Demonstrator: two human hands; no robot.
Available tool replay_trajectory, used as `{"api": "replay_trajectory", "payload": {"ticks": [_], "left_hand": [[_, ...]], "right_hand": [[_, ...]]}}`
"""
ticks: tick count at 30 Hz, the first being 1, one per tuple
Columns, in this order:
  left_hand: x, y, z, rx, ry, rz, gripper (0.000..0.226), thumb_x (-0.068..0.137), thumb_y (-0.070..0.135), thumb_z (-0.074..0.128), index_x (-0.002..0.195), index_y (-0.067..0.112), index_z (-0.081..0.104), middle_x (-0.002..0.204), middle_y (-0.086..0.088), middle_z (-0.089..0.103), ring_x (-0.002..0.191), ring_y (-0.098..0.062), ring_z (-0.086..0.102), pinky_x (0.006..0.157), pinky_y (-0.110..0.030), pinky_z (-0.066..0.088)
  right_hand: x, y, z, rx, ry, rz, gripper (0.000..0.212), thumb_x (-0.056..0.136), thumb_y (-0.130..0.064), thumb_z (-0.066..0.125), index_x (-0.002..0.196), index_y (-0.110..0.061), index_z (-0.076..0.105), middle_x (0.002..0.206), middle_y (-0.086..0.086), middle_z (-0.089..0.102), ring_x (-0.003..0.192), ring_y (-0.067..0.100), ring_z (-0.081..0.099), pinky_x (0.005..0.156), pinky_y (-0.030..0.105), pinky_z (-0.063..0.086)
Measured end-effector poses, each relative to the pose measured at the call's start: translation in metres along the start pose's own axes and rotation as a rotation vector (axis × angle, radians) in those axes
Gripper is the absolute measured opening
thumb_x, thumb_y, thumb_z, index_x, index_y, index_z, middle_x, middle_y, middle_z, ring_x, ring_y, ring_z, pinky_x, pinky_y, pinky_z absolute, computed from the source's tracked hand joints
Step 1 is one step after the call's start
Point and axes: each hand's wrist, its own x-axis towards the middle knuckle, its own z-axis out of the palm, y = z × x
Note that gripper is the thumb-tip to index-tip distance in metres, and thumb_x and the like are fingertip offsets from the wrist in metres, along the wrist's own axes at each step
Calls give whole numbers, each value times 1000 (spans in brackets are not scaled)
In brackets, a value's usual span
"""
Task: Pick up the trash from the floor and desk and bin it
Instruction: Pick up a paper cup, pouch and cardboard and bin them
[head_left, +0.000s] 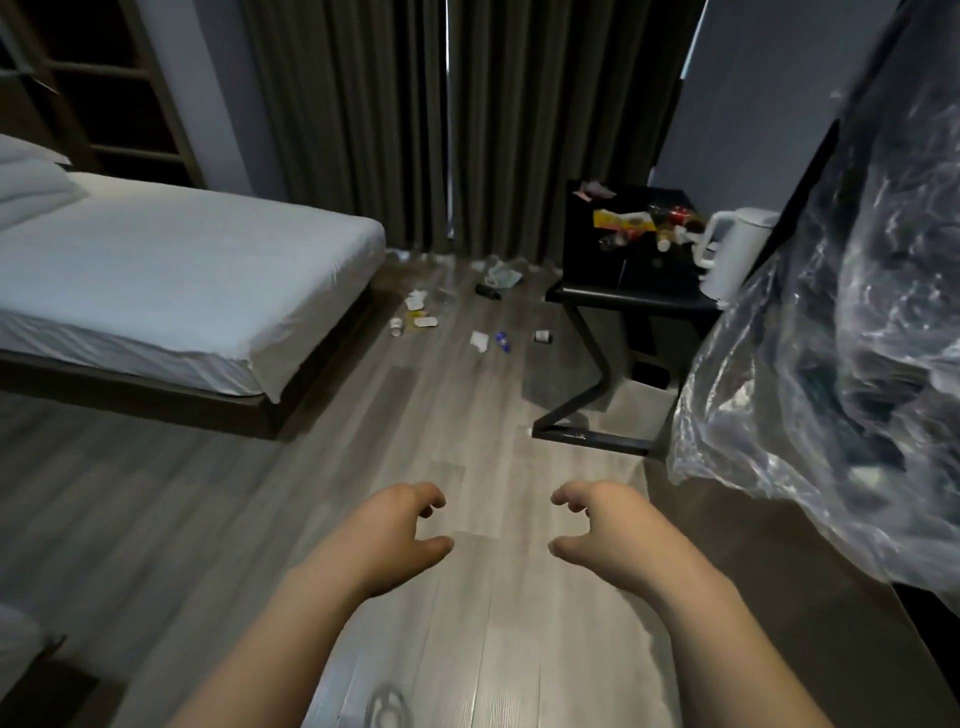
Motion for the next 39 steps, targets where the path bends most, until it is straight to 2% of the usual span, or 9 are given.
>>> {"api": "replay_trajectory", "payload": {"ticks": [5,9,17,21,25,28,32,36,39], "left_hand": [[75,-30,-36,-15,17,-12,49,86,44,61,131,31,47,128,11,53,109,-9,55,91,-26,48],[140,-60,-83,-16,48,-7,50,86,45,60,131,31,47,128,12,53,112,-9,53,93,-27,47],[252,-111,-159,-8,46,13,50,86,42,60,132,28,47,129,9,52,113,-10,52,92,-23,44],[304,-124,-182,-14,26,25,49,87,43,59,132,29,47,129,9,52,114,-9,51,90,-20,42],[363,-136,-202,-8,21,18,47,87,42,59,131,29,48,128,9,52,113,-9,51,89,-20,42],[415,-142,-219,4,24,1,47,87,42,59,131,29,48,128,10,51,111,-8,52,90,-22,45],[487,-142,-249,54,36,-23,48,87,41,59,131,28,48,127,9,53,111,-8,53,93,-23,46],[551,-140,-275,65,64,-39,47,86,42,60,130,29,49,125,10,54,108,-6,53,89,-18,45],[595,-142,-287,45,57,-37,48,86,43,59,131,28,48,126,10,54,108,-6,52,89,-18,43]], "right_hand": [[90,-27,-13,-36,1,-31,53,81,-35,64,132,-30,51,125,-5,57,112,14,55,78,23,41],[166,-63,-29,-46,9,-39,54,81,-36,65,133,-29,51,128,-4,56,115,13,54,84,25,44],[294,-118,-46,1,-9,-22,54,82,-37,65,133,-30,51,128,-6,56,114,12,54,83,21,43],[349,-126,-57,16,-27,-1,54,81,-36,66,133,-29,50,129,-6,57,116,10,55,90,24,48],[415,-129,-66,18,-41,5,55,81,-38,67,133,-29,51,125,-5,57,109,11,56,88,25,48],[475,-129,-76,19,-35,-10,54,81,-39,66,132,-29,52,127,-6,55,114,11,54,89,25,47],[556,-129,-99,52,-37,-31,53,80,-36,66,130,-28,53,127,-6,55,113,12,53,79,26,51],[627,-128,-125,36,-45,-52,53,80,-38,66,131,-30,52,128,-5,55,115,13,54,91,27,47],[672,-124,-140,18,-51,-63,53,80,-37,66,131,-30,52,129,-5,55,117,13,53,93,26,45]]}}
